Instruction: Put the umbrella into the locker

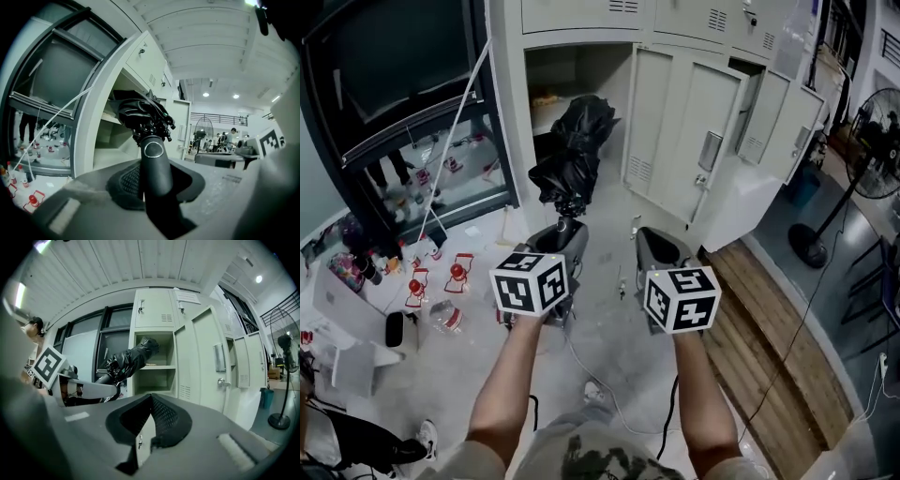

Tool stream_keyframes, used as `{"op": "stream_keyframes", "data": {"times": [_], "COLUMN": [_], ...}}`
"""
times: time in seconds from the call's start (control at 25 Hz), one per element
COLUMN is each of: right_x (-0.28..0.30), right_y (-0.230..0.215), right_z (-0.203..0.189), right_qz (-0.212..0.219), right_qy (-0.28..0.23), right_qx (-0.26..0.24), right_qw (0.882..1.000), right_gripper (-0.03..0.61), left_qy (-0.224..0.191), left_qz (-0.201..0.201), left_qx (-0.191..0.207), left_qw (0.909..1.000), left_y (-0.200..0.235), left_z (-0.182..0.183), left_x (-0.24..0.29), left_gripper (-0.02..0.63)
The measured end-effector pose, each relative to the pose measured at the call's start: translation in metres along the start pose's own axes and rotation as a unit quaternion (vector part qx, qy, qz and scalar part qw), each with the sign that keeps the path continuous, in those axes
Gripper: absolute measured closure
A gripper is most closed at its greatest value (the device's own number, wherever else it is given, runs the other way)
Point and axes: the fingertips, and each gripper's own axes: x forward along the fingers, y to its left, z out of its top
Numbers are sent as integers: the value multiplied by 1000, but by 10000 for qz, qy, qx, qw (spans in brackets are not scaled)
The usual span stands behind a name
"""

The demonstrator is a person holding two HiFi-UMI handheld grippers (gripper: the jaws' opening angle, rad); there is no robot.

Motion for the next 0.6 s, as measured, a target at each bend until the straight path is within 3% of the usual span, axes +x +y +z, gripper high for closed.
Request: {"op": "stream_keyframes", "data": {"times": [0.6], "right_x": [146], "right_y": [-19], "right_z": [34], "right_qz": [459], "right_qy": [78], "right_qx": [-201], "right_qw": [9987], "right_gripper": [583], "left_qy": [-4], "left_qz": [207], "left_qx": [-64], "left_qw": [9998], "left_y": [82], "left_z": [34], "left_x": [92], "left_gripper": [502]}}
